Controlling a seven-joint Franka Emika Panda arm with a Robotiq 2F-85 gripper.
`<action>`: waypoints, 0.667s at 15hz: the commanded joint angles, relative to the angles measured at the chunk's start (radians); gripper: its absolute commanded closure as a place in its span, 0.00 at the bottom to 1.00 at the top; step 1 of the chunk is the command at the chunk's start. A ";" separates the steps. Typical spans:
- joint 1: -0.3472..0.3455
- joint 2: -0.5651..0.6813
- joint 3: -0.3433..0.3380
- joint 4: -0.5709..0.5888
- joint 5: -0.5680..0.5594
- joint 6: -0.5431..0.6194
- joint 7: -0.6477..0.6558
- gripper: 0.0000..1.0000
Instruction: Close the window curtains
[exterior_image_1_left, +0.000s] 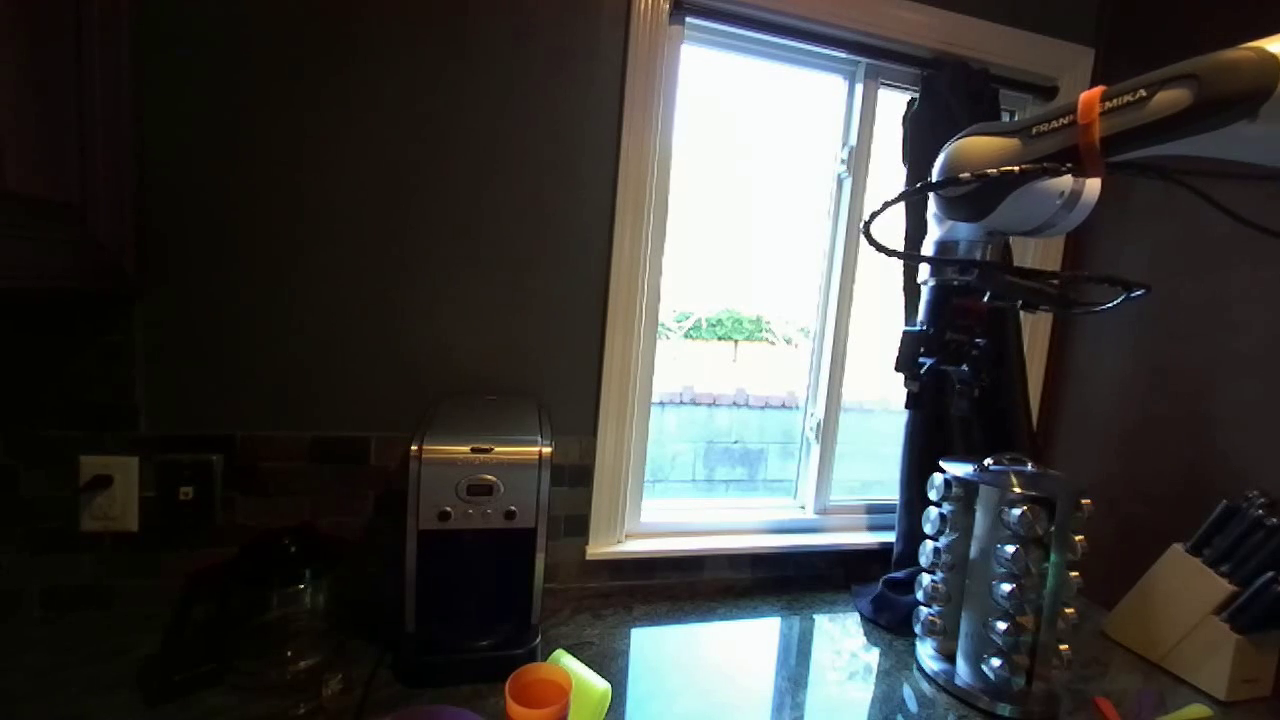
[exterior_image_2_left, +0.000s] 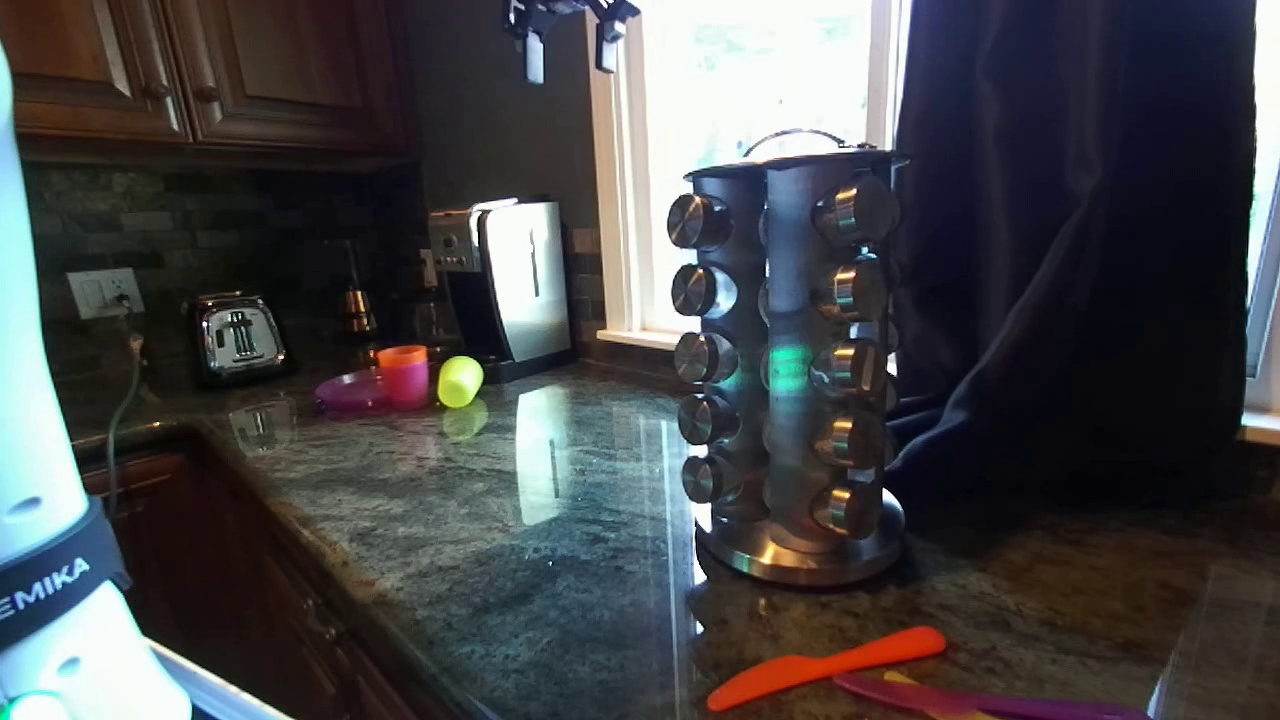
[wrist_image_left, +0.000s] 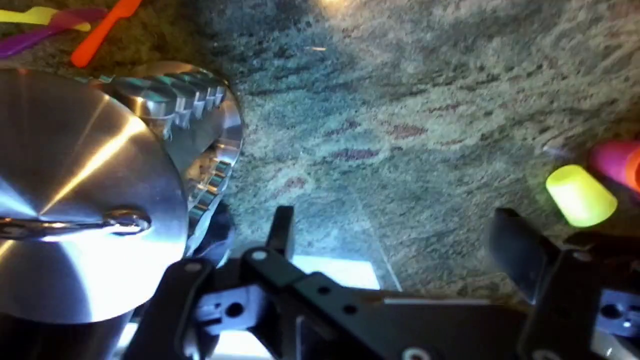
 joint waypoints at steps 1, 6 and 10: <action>-0.037 0.020 0.050 0.006 -0.075 0.134 0.144 0.00; -0.076 0.031 0.097 0.030 -0.180 0.304 0.360 0.00; -0.108 0.058 0.144 0.066 -0.259 0.455 0.553 0.00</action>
